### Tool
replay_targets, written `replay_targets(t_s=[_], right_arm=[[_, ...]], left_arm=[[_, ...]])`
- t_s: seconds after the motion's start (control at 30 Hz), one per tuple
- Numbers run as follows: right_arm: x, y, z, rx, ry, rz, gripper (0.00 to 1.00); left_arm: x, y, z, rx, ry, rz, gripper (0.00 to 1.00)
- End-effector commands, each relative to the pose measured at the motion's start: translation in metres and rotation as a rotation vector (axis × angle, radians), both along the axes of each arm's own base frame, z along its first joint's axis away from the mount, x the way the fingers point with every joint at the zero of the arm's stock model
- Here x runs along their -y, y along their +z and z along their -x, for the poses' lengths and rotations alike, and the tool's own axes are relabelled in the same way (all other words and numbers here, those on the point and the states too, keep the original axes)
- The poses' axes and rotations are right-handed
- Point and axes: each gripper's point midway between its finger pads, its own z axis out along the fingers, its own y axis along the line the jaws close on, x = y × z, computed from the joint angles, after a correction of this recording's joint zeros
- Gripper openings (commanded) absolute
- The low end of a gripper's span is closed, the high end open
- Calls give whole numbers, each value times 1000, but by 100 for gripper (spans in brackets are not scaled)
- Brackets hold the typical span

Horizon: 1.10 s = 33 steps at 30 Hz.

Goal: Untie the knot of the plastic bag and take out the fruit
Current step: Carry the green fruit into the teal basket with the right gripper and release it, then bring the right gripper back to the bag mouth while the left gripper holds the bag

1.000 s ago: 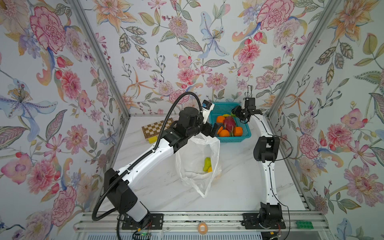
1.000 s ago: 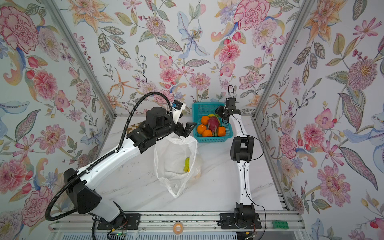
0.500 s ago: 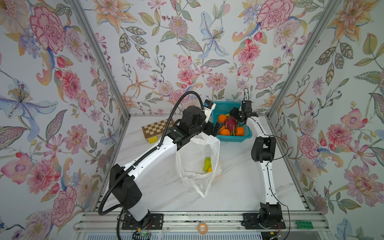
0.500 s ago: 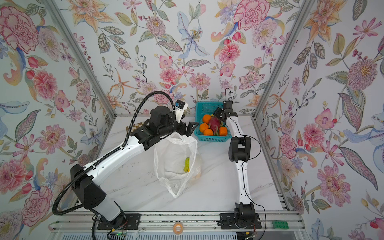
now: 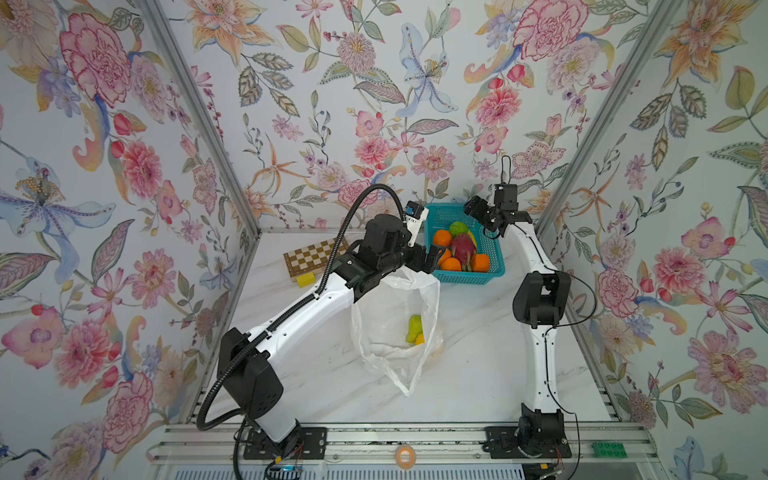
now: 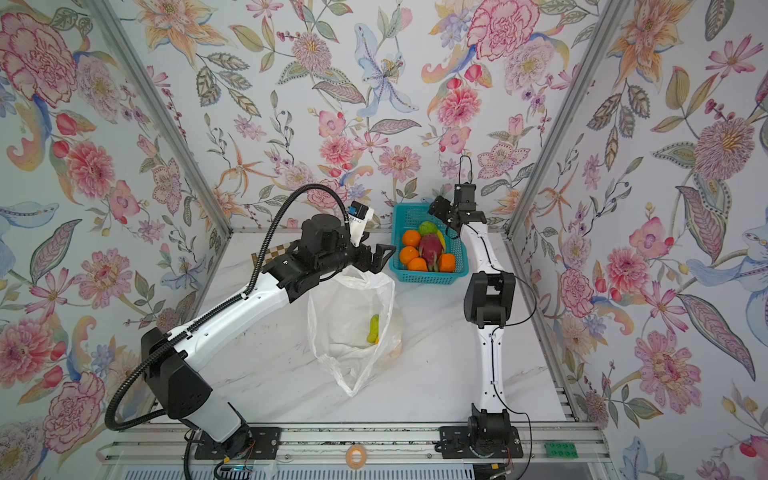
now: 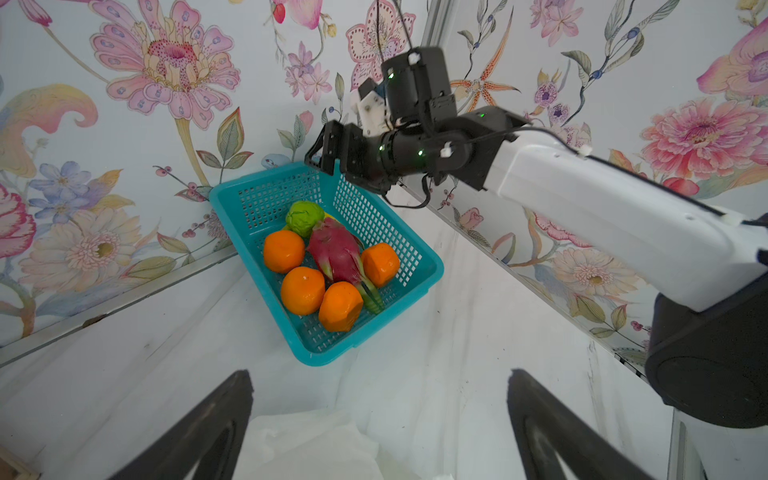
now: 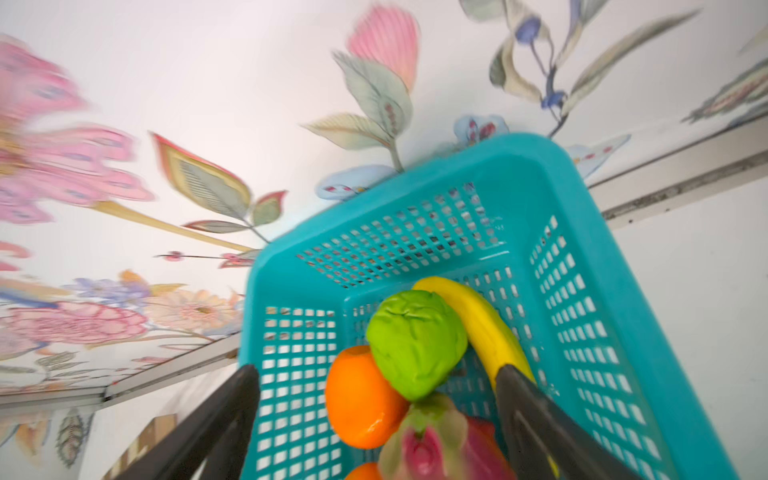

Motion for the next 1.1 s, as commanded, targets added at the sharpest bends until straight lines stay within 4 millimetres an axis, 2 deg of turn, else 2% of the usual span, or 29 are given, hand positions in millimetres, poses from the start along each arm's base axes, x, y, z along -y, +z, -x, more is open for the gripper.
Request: replay_targets(t_s=[0.0,0.07,0.17,0.33,0.43,0.67,0.8,1.07], right_arm=[[-8,51,24,40,51,-23,92],[-13,72,40,48,85,-35,93],[-19,92,67,39,121,-56,95],[-32,107,119,3,149,-62,97],[-44,108,154,-18,170,-53,98],[-74,94,244,-84,202,-59,99],[-94,78,294,-131,212,-87,99],[-136,39,377,-223,243,-145,99]], left_arm=[[-25,22,14,14,48,32,92],[-30,23,22,17,49,33,89],[-38,23,36,29,46,21,84],[-50,21,59,43,40,15,81],[-53,14,73,51,26,1,80],[-60,-15,103,55,6,-79,80],[-69,-41,113,24,17,-105,80],[-82,-92,128,-52,19,-139,79]])
